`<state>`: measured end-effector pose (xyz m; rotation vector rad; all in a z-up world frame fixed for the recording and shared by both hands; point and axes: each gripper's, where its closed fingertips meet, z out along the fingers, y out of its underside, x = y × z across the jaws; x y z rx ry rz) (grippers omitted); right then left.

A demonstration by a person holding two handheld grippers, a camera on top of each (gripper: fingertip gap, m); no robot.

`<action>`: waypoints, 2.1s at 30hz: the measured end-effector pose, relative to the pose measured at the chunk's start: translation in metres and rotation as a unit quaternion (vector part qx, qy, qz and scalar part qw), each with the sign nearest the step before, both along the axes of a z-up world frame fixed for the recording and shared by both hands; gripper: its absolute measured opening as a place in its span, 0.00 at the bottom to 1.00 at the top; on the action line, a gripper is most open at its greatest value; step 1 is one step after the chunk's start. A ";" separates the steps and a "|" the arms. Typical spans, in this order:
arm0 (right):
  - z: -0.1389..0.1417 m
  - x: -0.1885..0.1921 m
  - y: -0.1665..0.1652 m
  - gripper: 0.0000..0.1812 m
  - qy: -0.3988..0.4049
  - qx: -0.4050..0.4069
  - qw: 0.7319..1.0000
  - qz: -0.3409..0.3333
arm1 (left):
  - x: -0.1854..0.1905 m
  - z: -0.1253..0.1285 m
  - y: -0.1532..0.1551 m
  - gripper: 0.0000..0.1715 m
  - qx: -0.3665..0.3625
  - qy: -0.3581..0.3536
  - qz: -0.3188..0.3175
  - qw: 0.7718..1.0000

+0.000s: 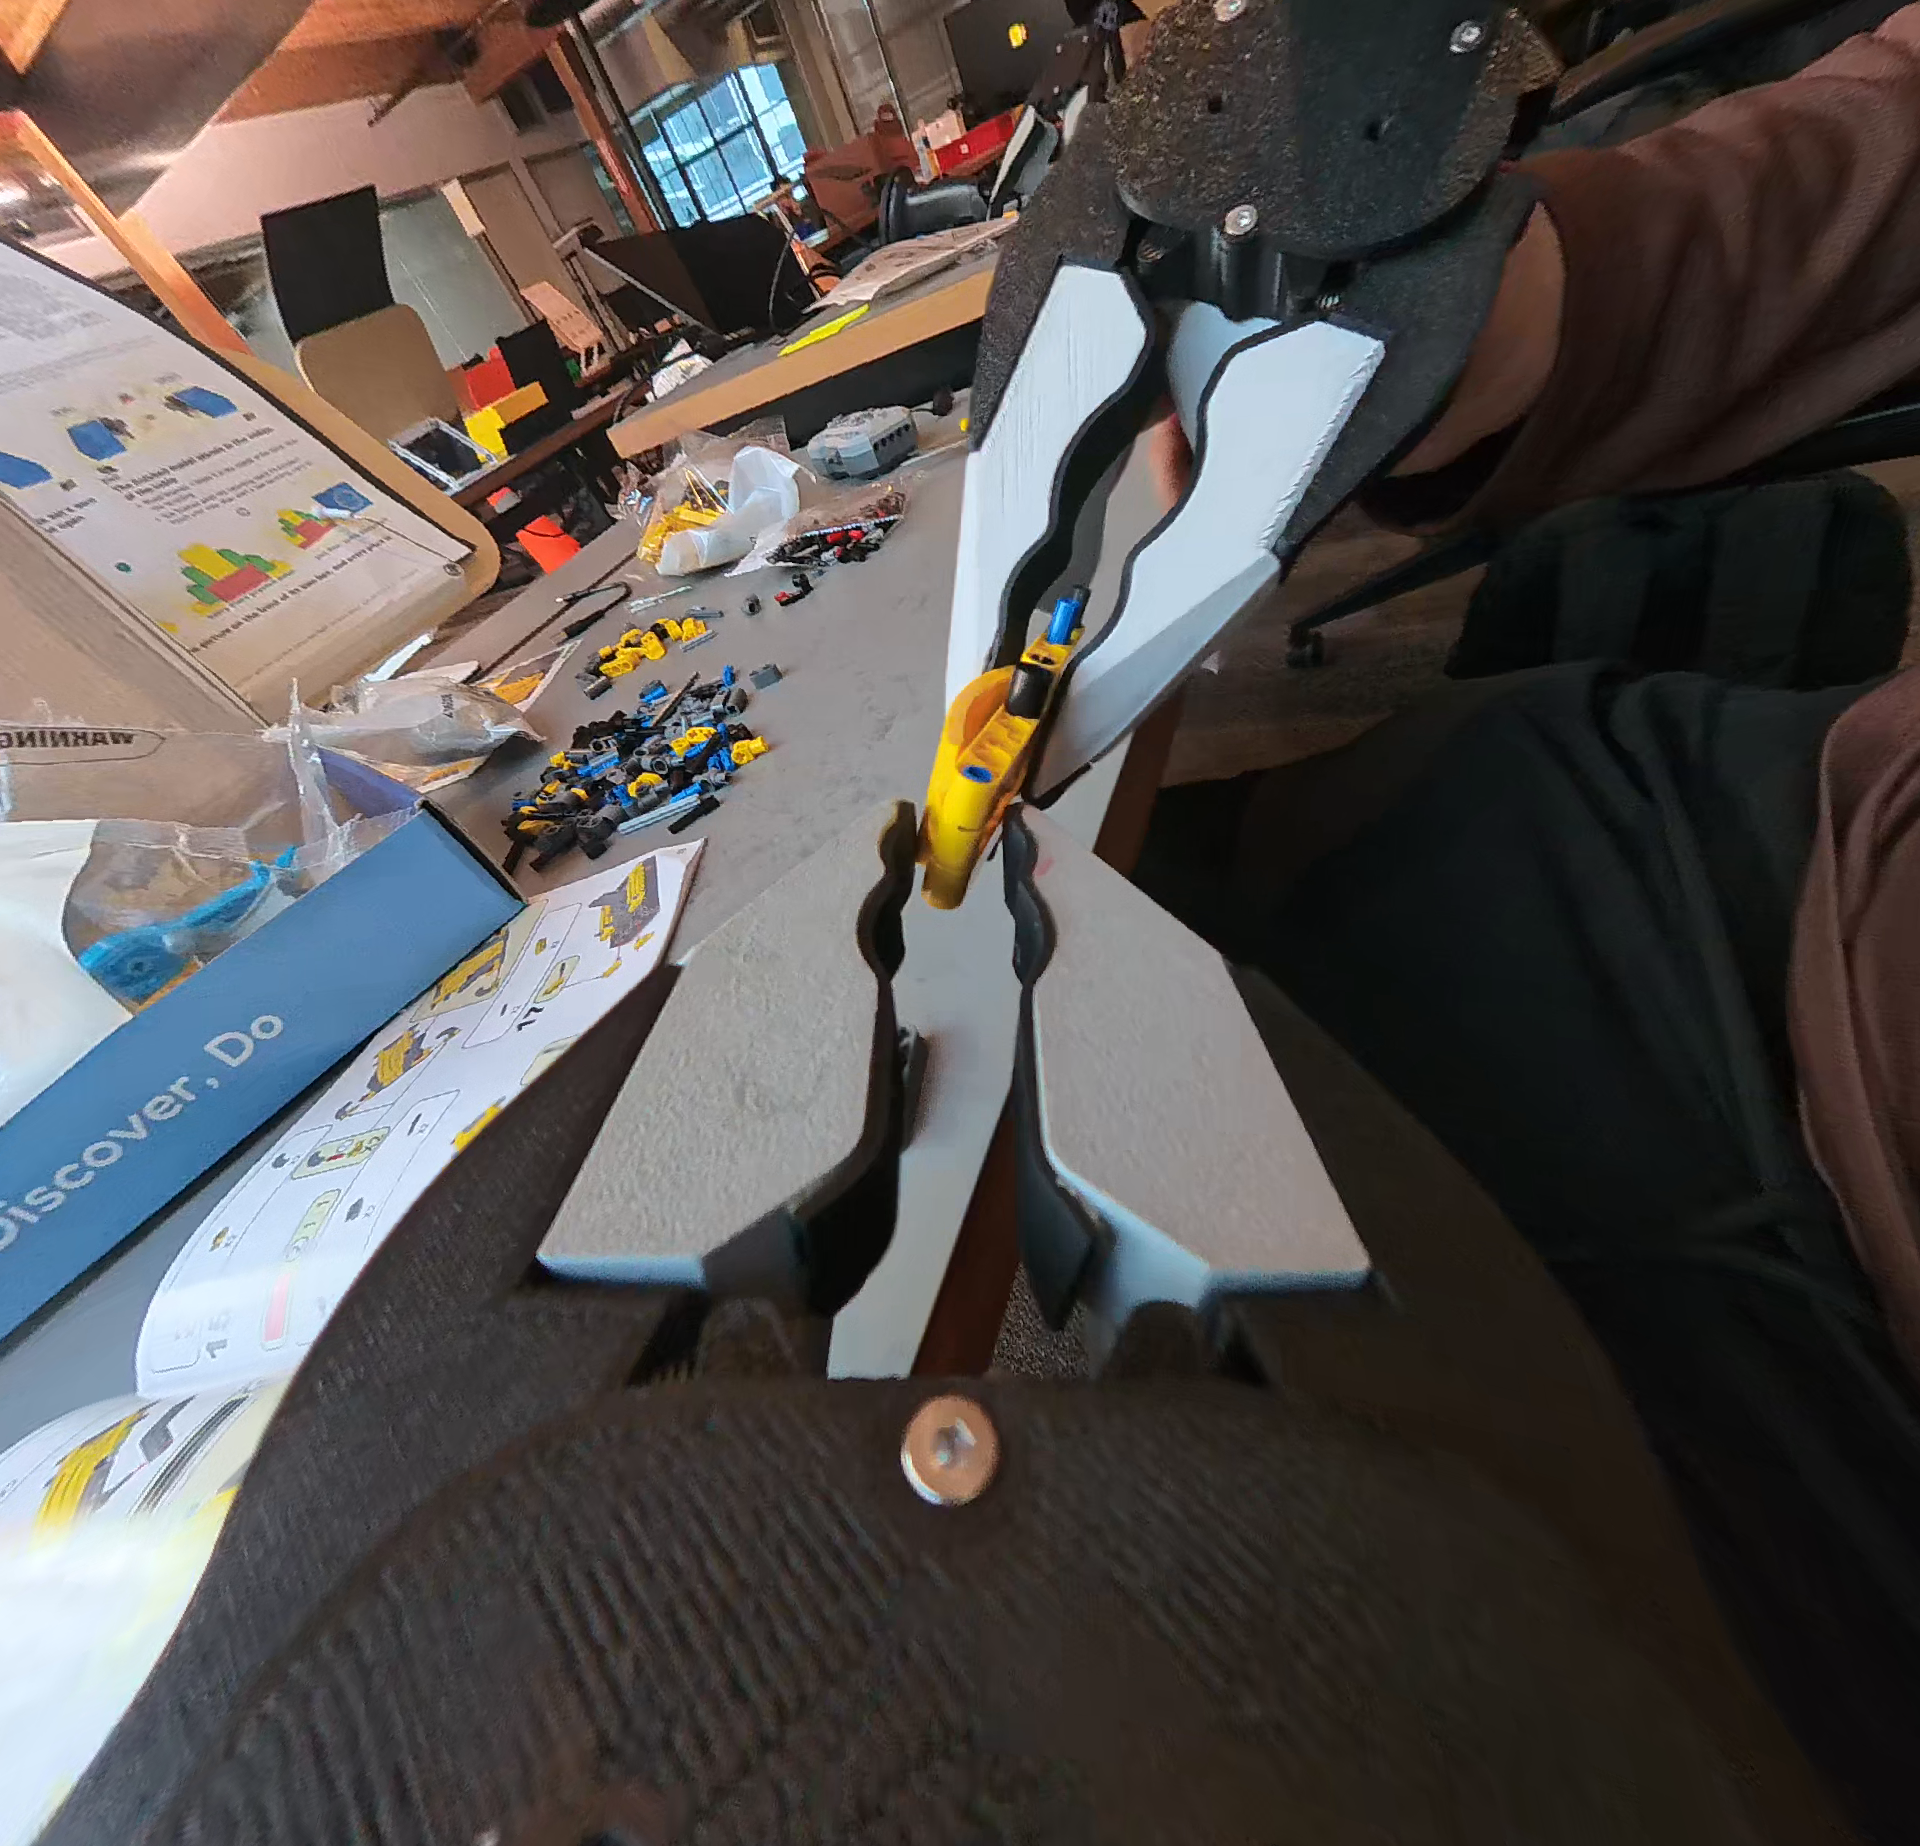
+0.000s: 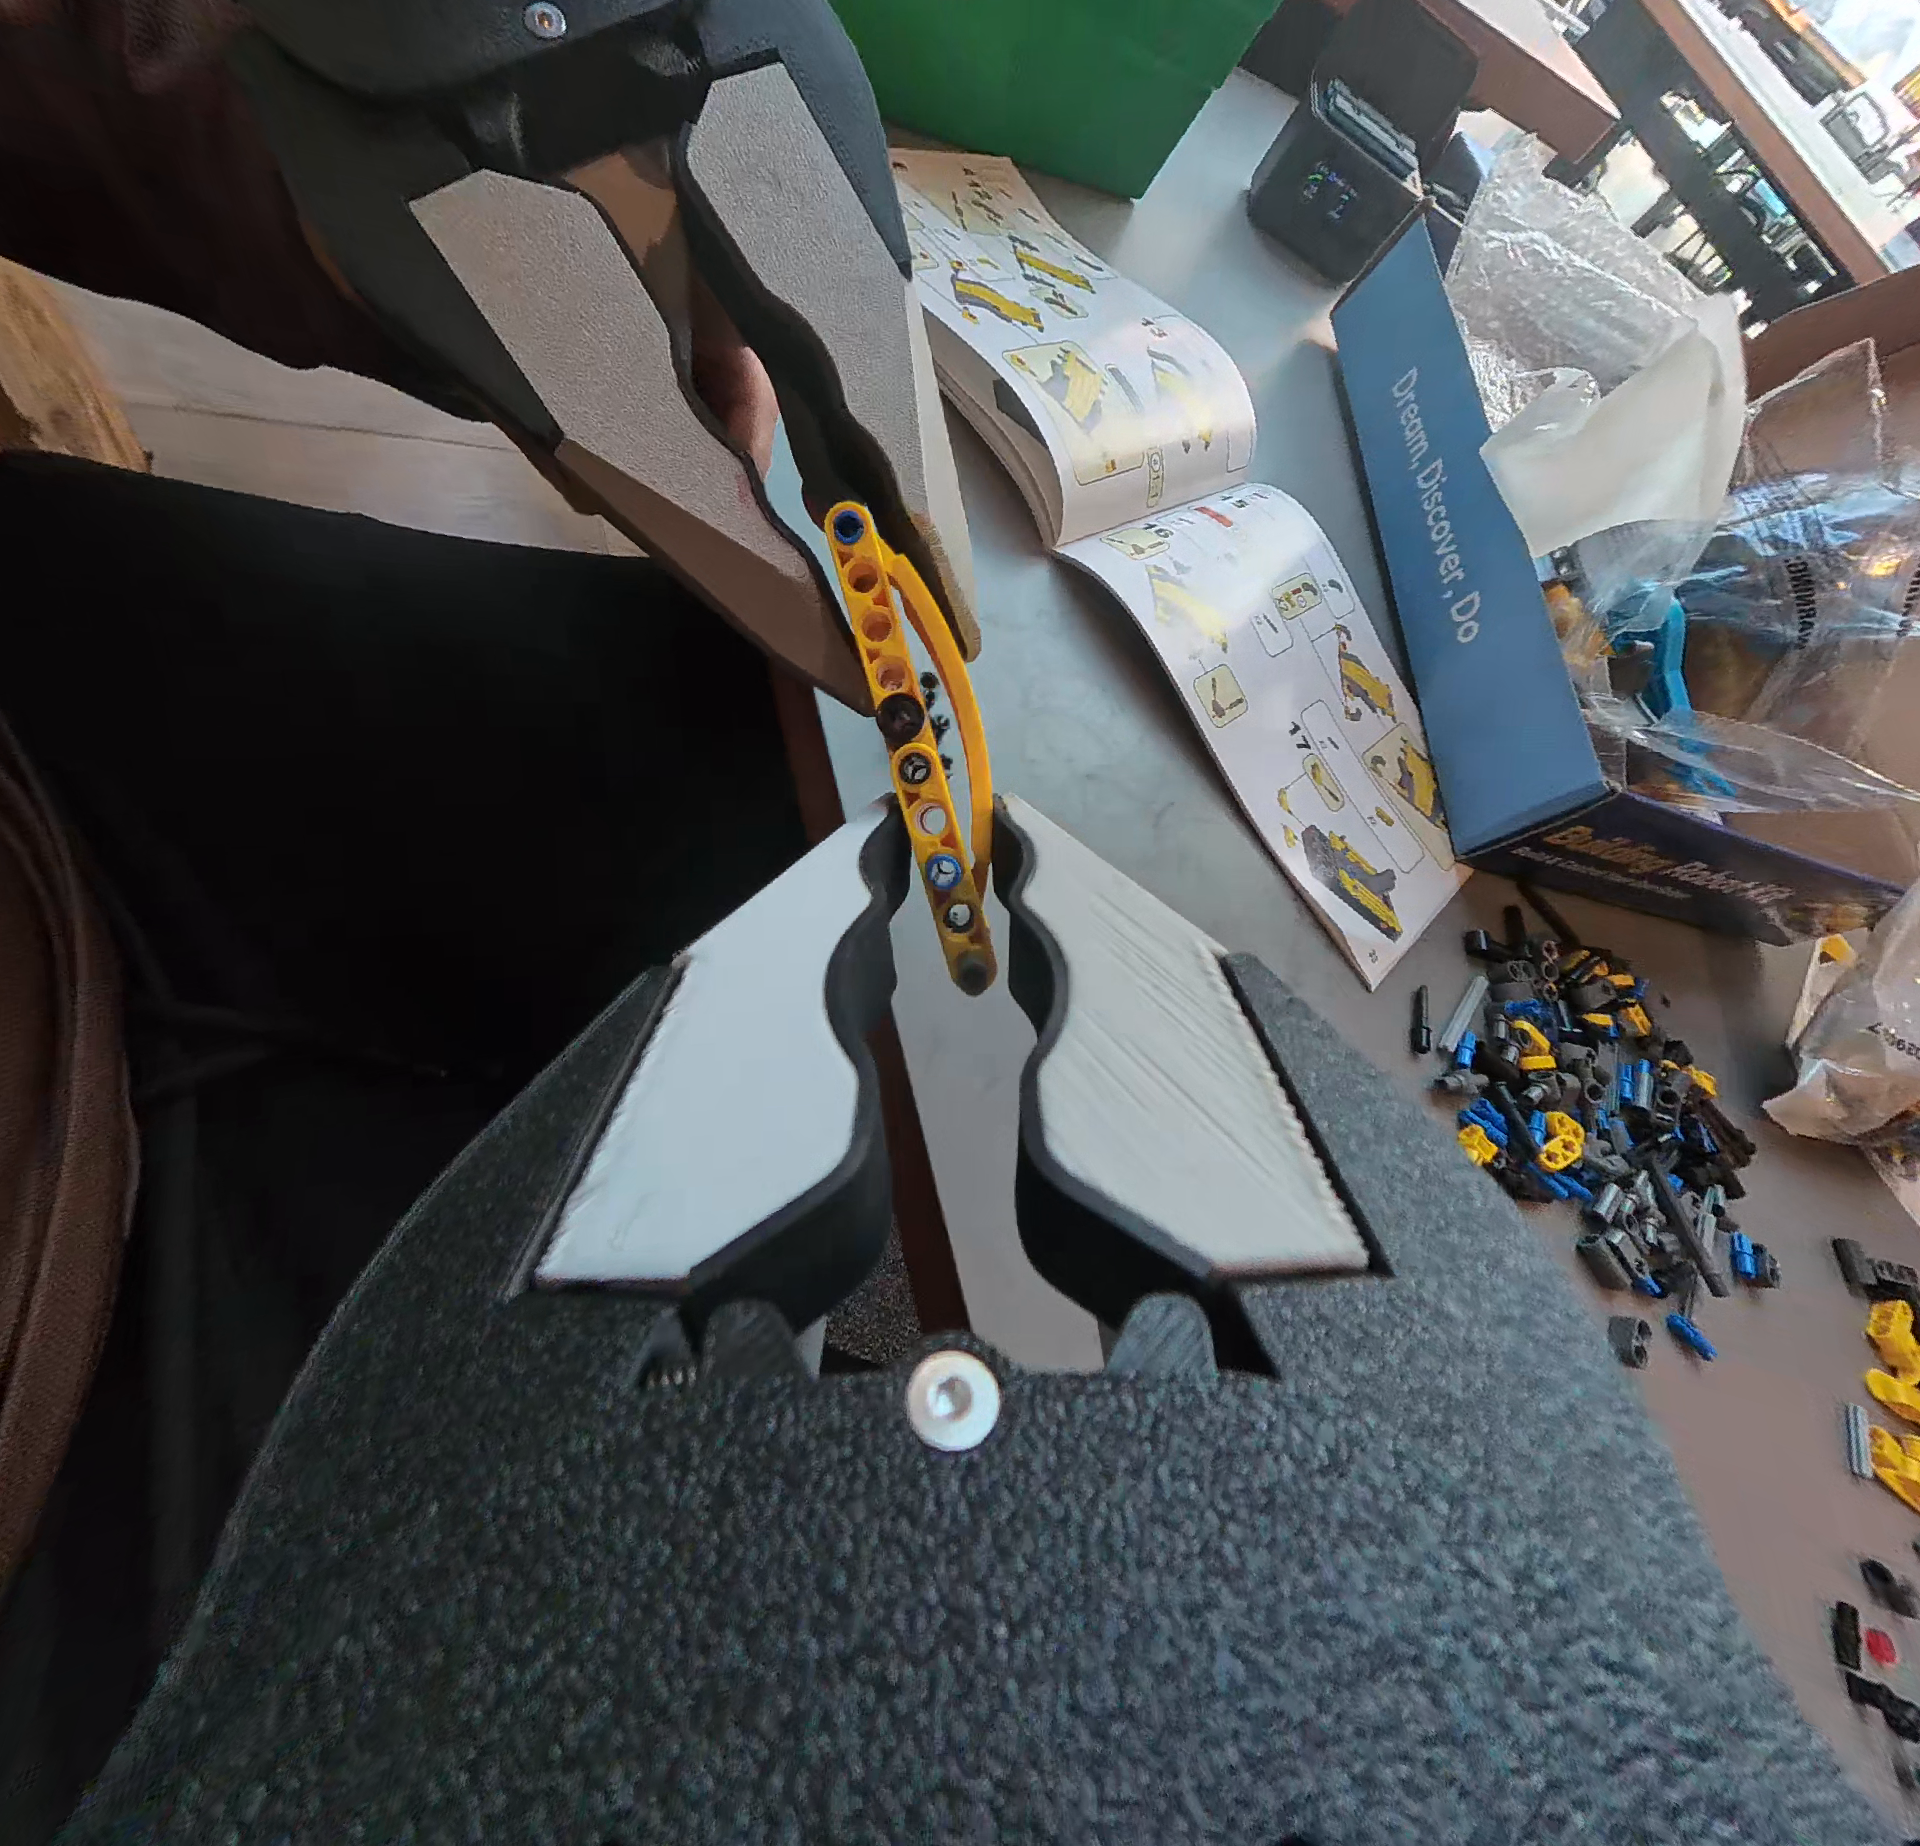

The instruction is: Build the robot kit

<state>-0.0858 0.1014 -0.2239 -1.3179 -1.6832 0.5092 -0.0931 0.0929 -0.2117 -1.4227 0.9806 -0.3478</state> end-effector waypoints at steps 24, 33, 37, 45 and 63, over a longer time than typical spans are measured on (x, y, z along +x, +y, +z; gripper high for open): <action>-0.002 -0.028 -0.013 0.08 0.008 -0.068 0.996 0.049 | -0.021 0.007 -0.012 0.07 0.005 -0.003 0.035 0.999; -0.007 -0.043 -0.020 0.08 -0.008 -0.060 0.994 0.096 | -0.035 0.002 -0.020 0.07 0.012 -0.004 0.071 0.997; -0.009 -0.047 -0.023 0.08 -0.015 -0.049 0.993 0.106 | -0.039 -0.001 -0.024 0.07 -0.013 -0.013 0.077 0.997; -0.009 -0.046 -0.028 0.08 -0.019 -0.046 0.994 0.099 | -0.032 -0.001 -0.026 0.08 -0.016 0.026 0.062 0.998; -0.034 -0.034 0.010 0.15 -0.062 -0.104 0.991 0.055 | -0.103 0.006 -0.001 0.08 0.107 0.182 0.217 0.953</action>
